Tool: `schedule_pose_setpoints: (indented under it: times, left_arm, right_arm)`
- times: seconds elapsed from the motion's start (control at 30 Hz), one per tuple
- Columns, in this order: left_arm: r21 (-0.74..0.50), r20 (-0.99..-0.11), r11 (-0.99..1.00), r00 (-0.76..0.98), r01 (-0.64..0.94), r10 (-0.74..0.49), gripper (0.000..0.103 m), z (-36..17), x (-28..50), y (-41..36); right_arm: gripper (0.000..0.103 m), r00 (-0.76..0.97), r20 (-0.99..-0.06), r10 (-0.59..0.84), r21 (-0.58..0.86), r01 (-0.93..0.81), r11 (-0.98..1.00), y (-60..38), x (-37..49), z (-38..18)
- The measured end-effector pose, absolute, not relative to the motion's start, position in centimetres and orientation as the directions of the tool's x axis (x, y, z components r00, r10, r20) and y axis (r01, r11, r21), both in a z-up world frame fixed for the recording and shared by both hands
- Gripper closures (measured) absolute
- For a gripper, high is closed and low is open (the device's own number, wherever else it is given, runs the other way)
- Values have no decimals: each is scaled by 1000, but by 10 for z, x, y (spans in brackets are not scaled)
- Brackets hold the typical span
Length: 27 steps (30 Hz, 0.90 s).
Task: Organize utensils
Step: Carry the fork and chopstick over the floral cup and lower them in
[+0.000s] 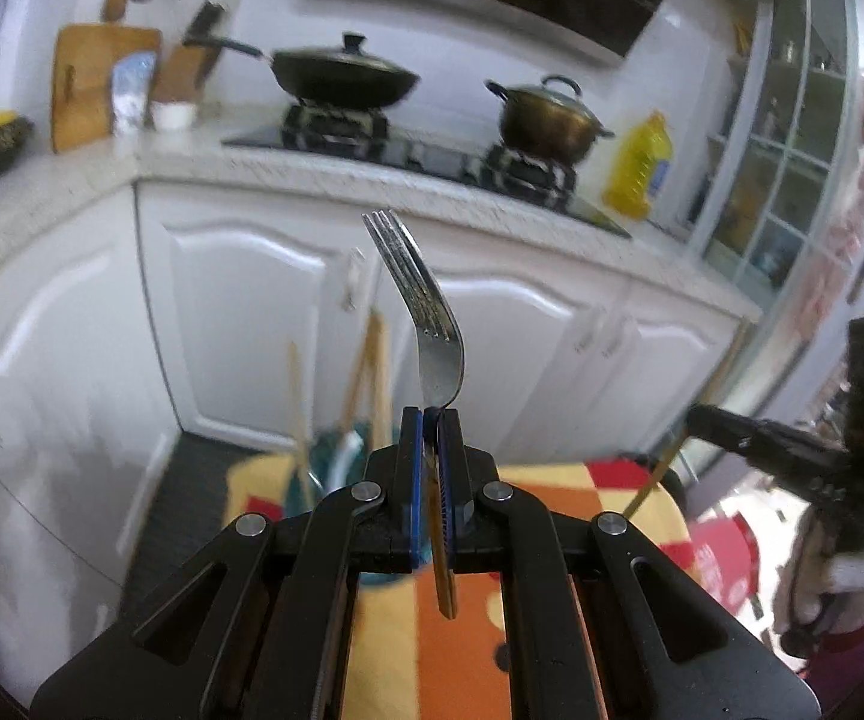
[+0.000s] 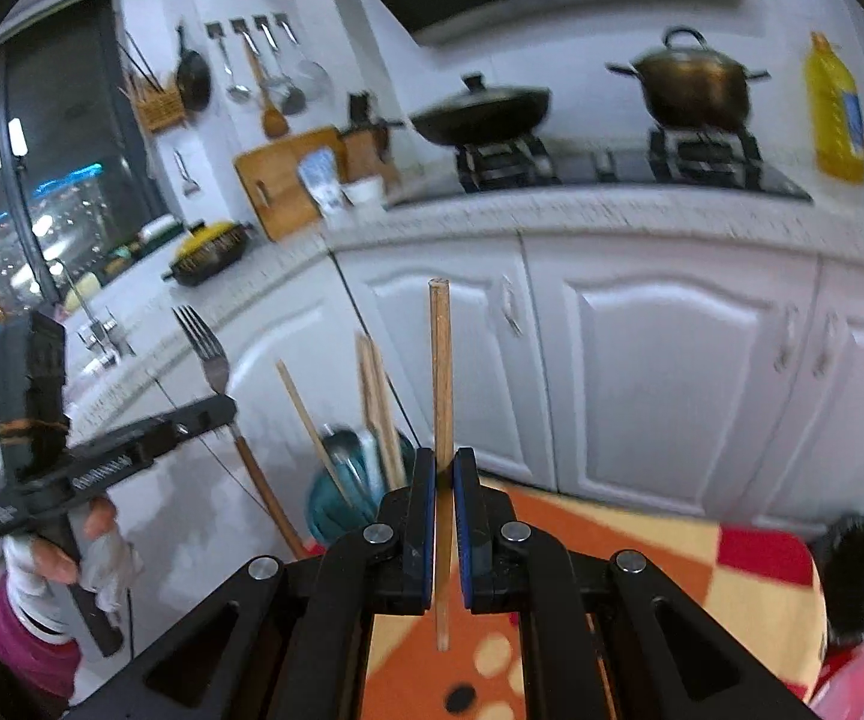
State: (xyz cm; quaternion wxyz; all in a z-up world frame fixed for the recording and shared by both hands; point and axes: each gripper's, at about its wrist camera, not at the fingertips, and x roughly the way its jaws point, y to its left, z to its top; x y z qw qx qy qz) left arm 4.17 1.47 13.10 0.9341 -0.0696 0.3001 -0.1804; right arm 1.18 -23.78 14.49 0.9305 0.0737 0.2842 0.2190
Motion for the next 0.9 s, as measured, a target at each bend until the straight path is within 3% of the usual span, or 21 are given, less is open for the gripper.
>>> schedule_pose_setpoints:
  times: [0.37, 0.9]
  left_arm:
    - [-183, -536, 962, 800, 201, -269, 100, 118, 80, 34]
    - [-138, -612, 978, 763, 154, -207, 100, 58, 118, 31]
  right_arm:
    - [97, 731, -493, 471, 237, -408, 882, -179, 71, 157]
    - [97, 632, -624, 460, 237, -408, 882, -147, 118, 83]
